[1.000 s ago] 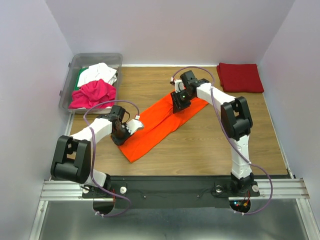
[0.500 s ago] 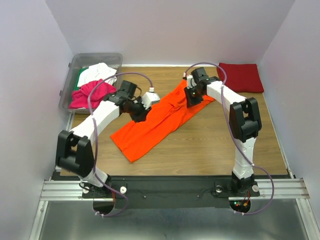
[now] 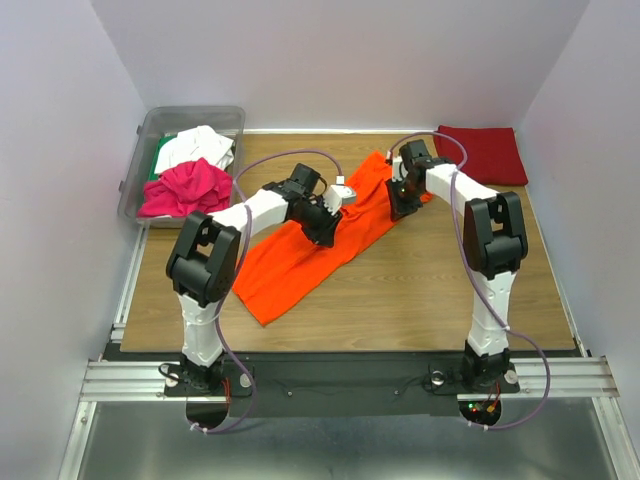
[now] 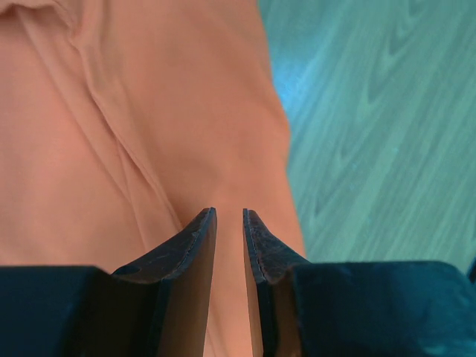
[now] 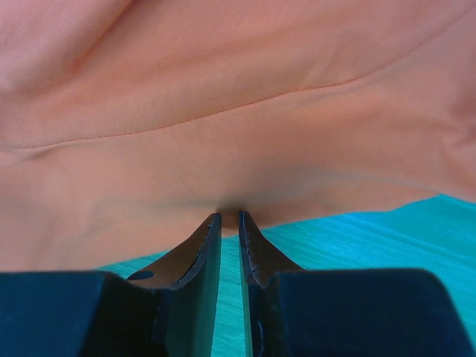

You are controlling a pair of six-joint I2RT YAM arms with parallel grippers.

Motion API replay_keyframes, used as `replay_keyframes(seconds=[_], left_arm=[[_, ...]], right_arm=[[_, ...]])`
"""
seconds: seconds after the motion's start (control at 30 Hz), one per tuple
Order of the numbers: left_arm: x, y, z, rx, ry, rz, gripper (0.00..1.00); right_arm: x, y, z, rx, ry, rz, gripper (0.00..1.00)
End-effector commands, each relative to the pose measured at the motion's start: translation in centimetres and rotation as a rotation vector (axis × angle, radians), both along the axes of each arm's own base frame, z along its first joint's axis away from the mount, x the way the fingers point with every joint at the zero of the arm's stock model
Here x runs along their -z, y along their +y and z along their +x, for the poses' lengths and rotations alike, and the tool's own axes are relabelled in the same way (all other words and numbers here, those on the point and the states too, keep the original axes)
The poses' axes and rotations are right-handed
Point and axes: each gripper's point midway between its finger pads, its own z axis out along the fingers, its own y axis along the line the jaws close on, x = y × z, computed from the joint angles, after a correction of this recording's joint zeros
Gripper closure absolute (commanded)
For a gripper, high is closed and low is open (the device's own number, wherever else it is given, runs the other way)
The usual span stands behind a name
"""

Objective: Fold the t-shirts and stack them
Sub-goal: Fold the tshirt

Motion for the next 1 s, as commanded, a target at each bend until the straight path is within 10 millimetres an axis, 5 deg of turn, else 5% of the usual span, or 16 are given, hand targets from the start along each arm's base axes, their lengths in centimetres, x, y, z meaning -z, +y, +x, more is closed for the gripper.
replay_keyframes(seconds=[0.0,0.17,0.43,0.63,0.83,0.97], left_arm=[[-1.6,-1.5,2.9,-0.051,-0.06,-0.059,0.67],[0.5,-1.1,4.8,-0.106,-0.067,-0.013,0.68],[1.2,2.9,7.3,-0.213,-0.086,0.031,0.69],[1.1,5.0,5.4,-0.178,-0.084,0.068,0.68],[-1.0,7.8,2.6,-0.13,-0.17,0.131,0.67],[-0.2,10.4,1.0,-0.096,-0.206,0.231,0.67]], right_arm=[[0.4,0.4,0.5,0.0,-0.016,-0.005,0.79],[0.8,0.1,0.3,0.002,-0.008,-0.015,0.79],[1.2,-0.8,0.8,0.008,-0.016,-0.052,0.79],[0.9,-0.6,2.2,0.006,-0.046,-0.059,0.79],[-4.7,0.3,3.7,0.009,-0.167,-0.001,0.78],[-4.7,-0.4,4.8,0.037,-0.188,-0.044,0.78]])
